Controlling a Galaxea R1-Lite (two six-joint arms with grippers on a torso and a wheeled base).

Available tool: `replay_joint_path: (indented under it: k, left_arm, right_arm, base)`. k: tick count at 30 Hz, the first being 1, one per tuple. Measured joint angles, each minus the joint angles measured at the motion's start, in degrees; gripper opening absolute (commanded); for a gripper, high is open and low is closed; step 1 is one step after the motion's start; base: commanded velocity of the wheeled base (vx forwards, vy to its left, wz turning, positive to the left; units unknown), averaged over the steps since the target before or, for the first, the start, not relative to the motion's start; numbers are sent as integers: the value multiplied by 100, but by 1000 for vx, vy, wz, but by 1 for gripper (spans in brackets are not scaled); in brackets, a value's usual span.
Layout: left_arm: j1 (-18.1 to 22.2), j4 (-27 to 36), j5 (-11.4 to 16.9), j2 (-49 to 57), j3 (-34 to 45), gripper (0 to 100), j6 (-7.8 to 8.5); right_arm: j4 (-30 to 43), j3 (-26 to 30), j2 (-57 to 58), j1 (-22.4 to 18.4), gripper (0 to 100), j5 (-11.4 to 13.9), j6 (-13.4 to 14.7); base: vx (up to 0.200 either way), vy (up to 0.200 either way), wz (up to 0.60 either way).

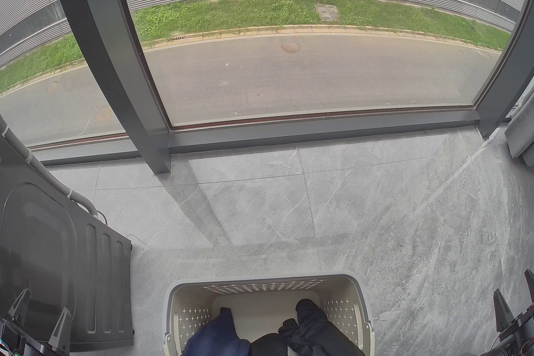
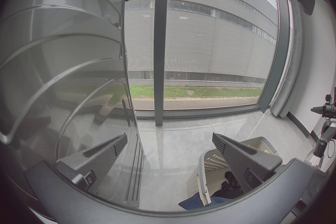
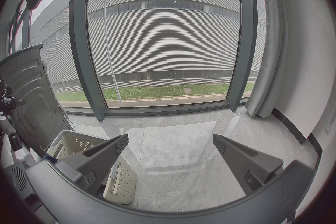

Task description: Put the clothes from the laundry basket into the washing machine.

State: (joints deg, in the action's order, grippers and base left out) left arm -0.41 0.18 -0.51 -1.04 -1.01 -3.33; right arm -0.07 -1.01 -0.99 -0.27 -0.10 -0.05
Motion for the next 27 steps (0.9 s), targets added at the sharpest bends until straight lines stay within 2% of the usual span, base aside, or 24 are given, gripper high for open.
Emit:
replay_joint_path:
  k: [7,27]
  left_arm:
    - [-5,0,2,0,0,100,0]
    - [0,-2,0,0,0,100,0]
  right_arm:
    - [2,0,0,5,100,0,-2]
    - [2,0,0,5,100,0,0]
  base:
    - [0,0,0]
    - [-200,0,0]
